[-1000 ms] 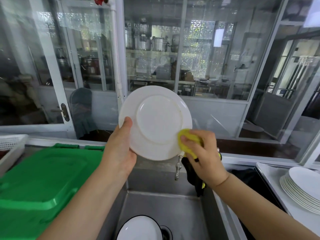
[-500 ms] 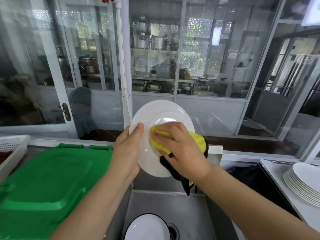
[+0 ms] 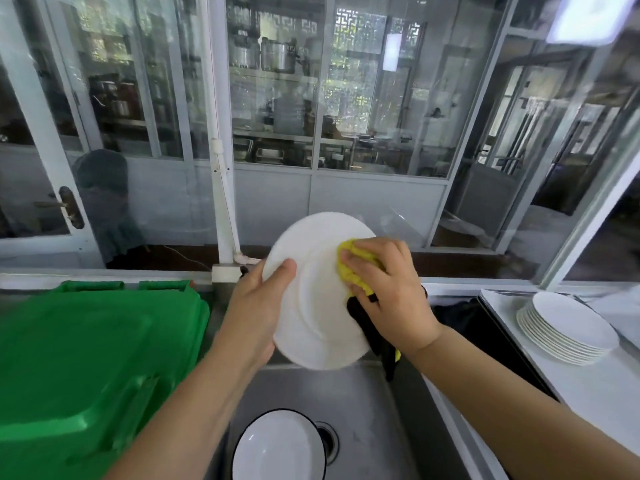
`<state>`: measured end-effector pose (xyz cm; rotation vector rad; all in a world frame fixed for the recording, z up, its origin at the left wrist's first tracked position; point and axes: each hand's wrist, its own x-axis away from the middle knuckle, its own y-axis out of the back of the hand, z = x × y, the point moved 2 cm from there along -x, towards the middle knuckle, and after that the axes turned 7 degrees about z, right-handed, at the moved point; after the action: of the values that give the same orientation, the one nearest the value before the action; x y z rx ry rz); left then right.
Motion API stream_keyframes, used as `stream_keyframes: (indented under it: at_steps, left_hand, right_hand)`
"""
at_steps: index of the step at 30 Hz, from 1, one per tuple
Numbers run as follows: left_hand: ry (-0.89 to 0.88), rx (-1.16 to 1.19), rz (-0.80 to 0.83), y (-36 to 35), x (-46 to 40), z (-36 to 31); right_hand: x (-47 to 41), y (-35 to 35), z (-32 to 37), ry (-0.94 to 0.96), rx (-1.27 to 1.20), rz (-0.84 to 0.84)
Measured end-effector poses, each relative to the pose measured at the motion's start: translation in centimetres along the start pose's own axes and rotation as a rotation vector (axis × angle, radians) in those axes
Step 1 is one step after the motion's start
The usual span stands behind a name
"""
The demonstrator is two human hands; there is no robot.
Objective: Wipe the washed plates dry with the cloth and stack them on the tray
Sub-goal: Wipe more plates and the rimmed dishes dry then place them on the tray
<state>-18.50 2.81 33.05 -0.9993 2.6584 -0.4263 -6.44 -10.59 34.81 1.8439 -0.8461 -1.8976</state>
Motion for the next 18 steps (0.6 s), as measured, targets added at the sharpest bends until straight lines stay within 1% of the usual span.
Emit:
stream_keyframes:
  at_steps: [4, 9, 13, 18]
  left_hand:
    - [0.041, 0.004, 0.059, -1.9, 0.1, 1.5]
    - [0.07, -0.048, 0.139, -5.5, 0.4, 3.2]
    - [0.062, -0.032, 0.174, -9.0, 0.3, 4.5]
    - [0.055, -0.045, 0.207, -15.2, 0.4, 7.7]
  right_hand:
    - [-0.1, 0.9, -0.3, -0.048, -0.011, 0.007]
    - [1.2, 3.1, -3.0, -0.204, -0.069, 0.002]
    - [3.8, 5.0, -6.1, -0.268, -0.072, -0.014]
    - [10.8, 8.3, -12.7, -0.439, -0.068, -0.049]
